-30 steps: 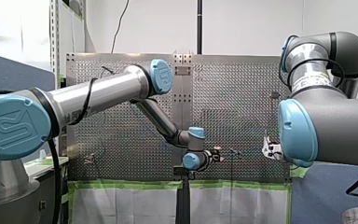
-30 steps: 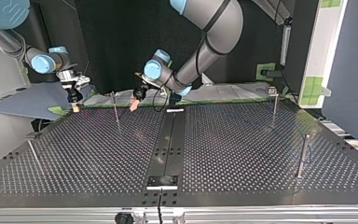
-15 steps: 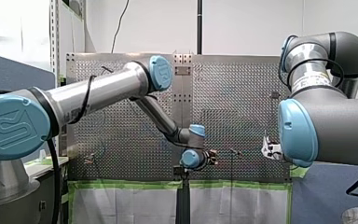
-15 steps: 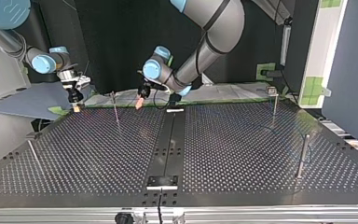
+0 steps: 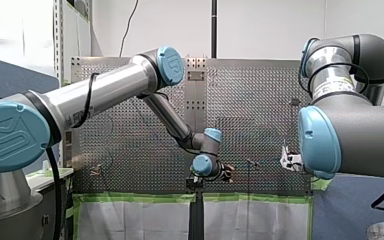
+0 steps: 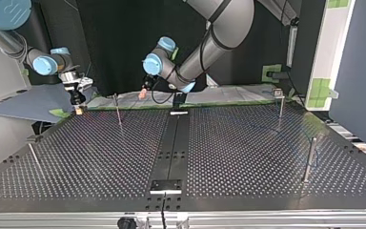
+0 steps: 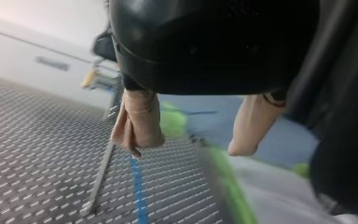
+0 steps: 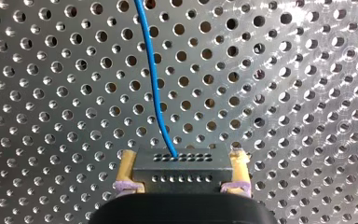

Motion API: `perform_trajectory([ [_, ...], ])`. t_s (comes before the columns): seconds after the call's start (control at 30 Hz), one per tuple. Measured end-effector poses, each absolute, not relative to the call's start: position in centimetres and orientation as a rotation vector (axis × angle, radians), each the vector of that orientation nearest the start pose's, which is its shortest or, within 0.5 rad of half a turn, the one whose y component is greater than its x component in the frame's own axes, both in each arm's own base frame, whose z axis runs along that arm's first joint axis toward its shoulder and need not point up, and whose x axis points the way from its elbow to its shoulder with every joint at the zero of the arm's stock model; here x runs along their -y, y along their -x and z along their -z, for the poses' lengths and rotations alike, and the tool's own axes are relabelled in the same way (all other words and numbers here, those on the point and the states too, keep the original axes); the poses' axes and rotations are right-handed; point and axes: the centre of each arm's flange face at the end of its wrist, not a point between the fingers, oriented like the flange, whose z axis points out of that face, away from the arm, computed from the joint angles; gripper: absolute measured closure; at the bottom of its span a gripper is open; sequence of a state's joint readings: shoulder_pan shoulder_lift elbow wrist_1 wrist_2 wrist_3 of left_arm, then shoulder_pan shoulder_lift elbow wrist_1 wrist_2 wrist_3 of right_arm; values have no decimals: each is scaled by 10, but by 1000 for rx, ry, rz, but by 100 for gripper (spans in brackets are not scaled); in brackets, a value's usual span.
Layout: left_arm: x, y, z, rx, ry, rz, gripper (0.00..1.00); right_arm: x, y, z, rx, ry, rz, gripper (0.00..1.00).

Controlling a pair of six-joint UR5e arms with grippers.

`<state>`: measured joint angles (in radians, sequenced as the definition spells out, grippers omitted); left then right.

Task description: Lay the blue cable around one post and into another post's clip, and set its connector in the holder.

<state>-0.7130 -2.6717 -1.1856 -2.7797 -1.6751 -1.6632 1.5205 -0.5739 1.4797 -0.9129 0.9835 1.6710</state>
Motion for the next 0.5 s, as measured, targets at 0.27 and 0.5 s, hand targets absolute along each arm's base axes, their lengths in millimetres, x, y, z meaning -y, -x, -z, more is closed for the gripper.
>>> perform_trajectory([
  [0.27, 576, -457, 34, -1905, -643, 434, 0, 691, -154, 15, 992, -1566, -1663, 100],
  [0.5, 584, -459, 20, -1862, -657, 489, 0, 691, -154, 15, 993, -1566, -1663, 100],
])
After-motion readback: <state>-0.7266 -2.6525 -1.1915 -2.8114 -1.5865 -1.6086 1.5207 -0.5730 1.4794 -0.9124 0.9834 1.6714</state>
